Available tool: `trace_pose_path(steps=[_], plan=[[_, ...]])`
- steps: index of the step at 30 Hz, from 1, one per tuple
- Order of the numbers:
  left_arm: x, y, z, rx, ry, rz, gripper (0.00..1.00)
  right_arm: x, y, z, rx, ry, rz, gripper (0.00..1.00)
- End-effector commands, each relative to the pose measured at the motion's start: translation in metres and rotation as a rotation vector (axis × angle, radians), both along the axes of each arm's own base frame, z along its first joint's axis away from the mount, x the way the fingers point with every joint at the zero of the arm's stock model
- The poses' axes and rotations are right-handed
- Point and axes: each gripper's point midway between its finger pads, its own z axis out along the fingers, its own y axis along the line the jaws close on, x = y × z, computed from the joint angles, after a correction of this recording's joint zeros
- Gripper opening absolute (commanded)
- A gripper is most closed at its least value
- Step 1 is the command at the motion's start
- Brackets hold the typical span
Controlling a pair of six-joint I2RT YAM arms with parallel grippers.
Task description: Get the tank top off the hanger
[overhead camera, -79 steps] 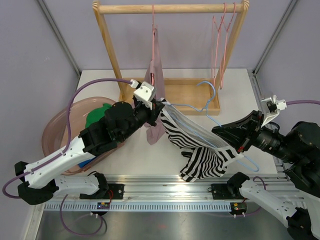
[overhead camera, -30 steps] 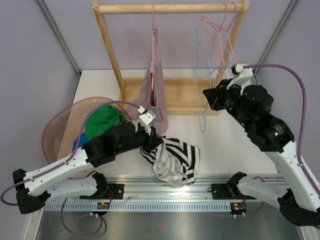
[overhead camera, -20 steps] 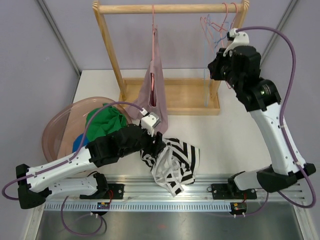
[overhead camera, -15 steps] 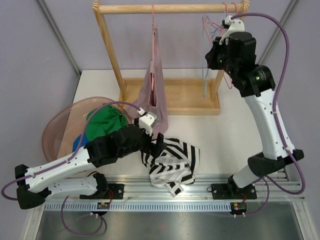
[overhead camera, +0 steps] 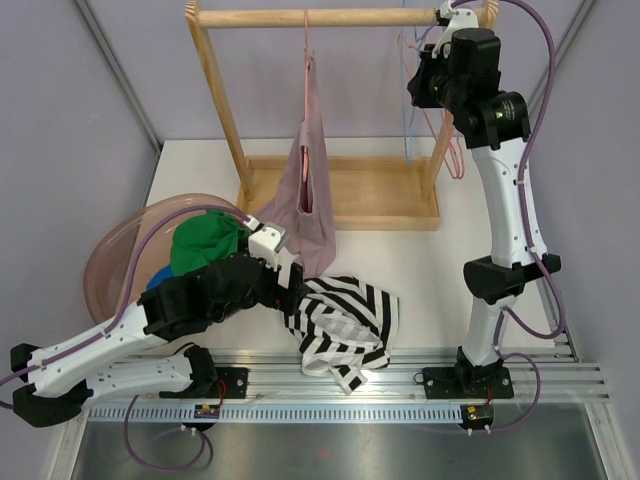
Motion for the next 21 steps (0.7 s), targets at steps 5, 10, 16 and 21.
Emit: trace_pose_path(steps=[5,10,16,21], plan=[[0.004,0.003,-0.001,-0.01,-0.012,0.042,0.99,0.007,0.003,-0.007,-0.009,0.006,0.032,0.0],[0.004,-0.013,-0.008,-0.038,0.005,0.012,0.99,-0.008,-0.001,0.007,0.016,-0.022,0.034,0.18],[0.006,-0.049,-0.032,-0.078,0.045,-0.045,0.99,-0.05,0.005,0.028,0.092,-0.057,0.113,0.75],[0.007,-0.084,-0.057,-0.034,0.064,-0.107,0.99,-0.083,0.0,0.03,0.13,-0.075,0.136,0.99]])
